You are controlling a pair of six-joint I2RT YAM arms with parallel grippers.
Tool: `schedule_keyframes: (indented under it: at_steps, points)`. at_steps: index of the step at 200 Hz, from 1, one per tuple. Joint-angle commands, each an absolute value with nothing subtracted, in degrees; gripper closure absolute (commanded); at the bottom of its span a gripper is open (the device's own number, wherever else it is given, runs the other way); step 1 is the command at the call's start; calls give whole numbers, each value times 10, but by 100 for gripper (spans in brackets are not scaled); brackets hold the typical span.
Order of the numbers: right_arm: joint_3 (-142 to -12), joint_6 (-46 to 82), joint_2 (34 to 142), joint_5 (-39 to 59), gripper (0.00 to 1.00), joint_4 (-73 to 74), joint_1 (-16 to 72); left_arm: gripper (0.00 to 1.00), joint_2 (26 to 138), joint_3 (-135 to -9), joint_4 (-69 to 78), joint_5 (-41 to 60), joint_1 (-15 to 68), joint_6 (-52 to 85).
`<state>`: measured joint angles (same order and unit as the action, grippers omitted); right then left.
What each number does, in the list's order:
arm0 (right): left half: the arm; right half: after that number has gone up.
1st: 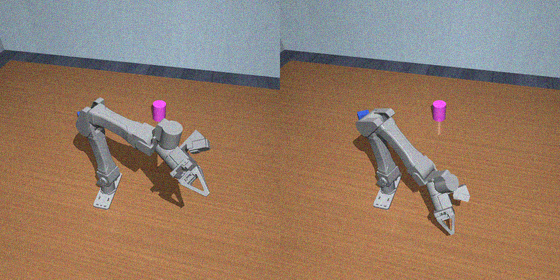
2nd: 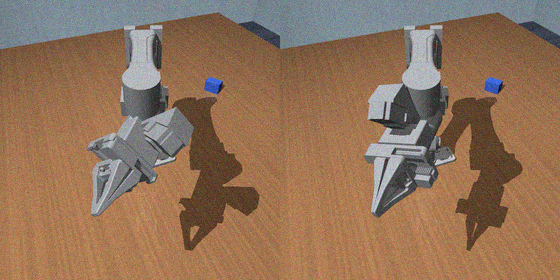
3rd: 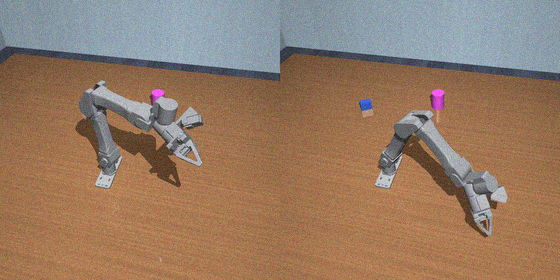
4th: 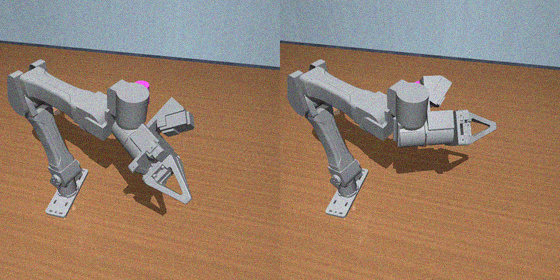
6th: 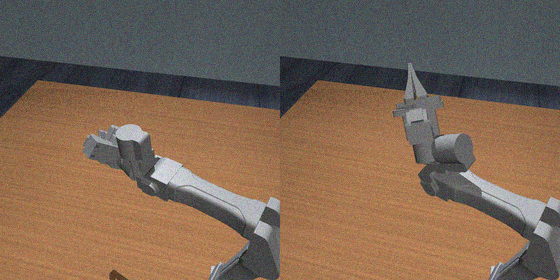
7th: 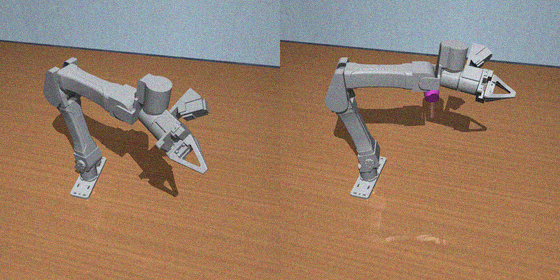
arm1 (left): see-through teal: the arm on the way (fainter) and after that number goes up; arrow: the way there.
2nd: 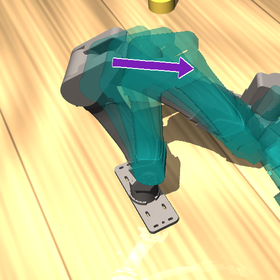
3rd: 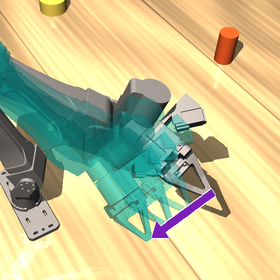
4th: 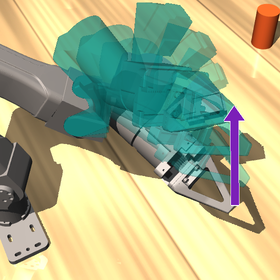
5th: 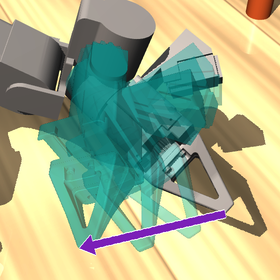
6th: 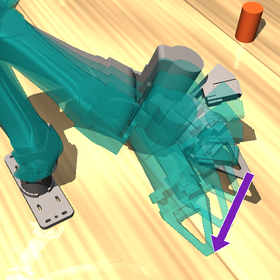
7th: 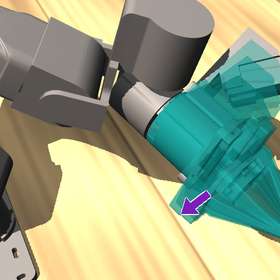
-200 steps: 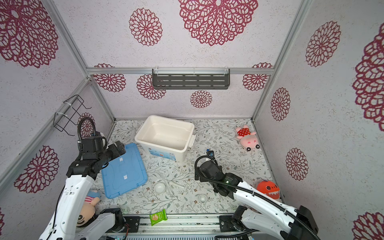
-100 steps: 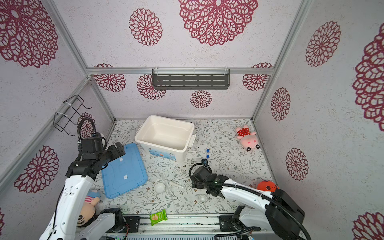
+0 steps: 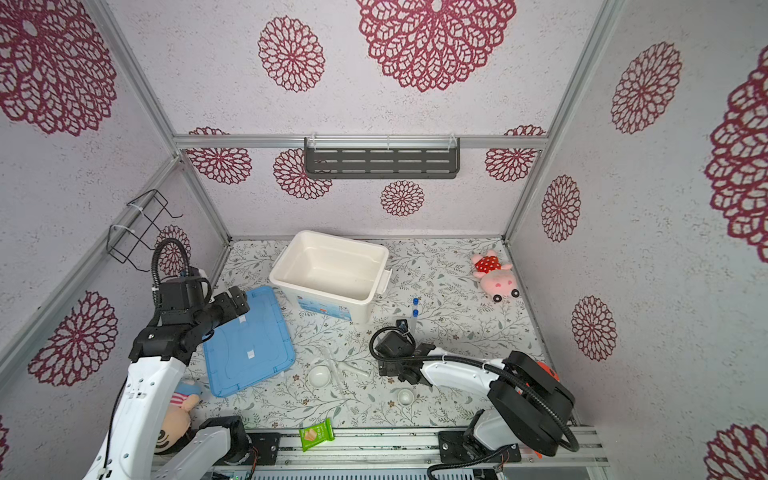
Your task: Organize the chemistry lab equipment
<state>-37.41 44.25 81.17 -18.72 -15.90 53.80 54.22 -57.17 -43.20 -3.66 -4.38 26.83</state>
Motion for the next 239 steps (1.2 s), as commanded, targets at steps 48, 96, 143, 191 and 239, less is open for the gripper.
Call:
schedule_keyframes:
  at_steps: [48, 96, 143, 191, 239]
  points:
    - [-402, 471, 835, -248, 3, -190, 537, 3, 530, -557, -420, -33, -50, 280]
    - [-398, 458, 838, -242, 6, -164, 529, 3, 530, -550, -412, -34, -51, 285]
    - [-381, 459, 831, -224, 10, -149, 511, 3, 532, -533, -385, -22, -52, 301]
    - [-380, 480, 829, -237, 12, -175, 506, 3, 534, -523, -373, -20, -52, 306]
    - [-363, 469, 817, -216, 16, -143, 498, 3, 533, -517, -371, -17, -54, 305]
